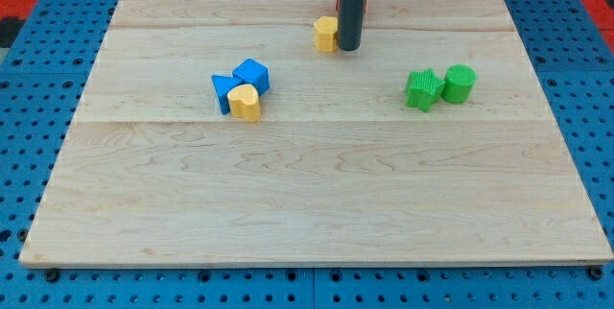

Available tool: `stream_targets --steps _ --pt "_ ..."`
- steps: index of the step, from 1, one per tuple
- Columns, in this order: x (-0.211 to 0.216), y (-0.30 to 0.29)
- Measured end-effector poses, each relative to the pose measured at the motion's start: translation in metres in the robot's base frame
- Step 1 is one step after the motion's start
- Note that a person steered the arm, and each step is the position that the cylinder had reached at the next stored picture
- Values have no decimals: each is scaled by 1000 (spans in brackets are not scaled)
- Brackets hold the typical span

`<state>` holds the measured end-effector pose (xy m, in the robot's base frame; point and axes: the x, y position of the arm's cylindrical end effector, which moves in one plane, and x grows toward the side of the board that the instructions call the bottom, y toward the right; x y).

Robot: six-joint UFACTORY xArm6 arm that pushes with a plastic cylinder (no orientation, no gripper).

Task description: Move the red star to the top of the green star

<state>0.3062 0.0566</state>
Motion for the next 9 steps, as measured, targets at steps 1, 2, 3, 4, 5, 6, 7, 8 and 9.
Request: stream_targets --steps 1,2,3,4,5,6,7,8,9 --pt "-4 11" --pt "-32 30" --pt "-40 -42" --pt "-30 -79" --pt "32 -79" --pt "10 -80" --pt "-57 -83" --pt "-97 -61" --pt "-74 7"
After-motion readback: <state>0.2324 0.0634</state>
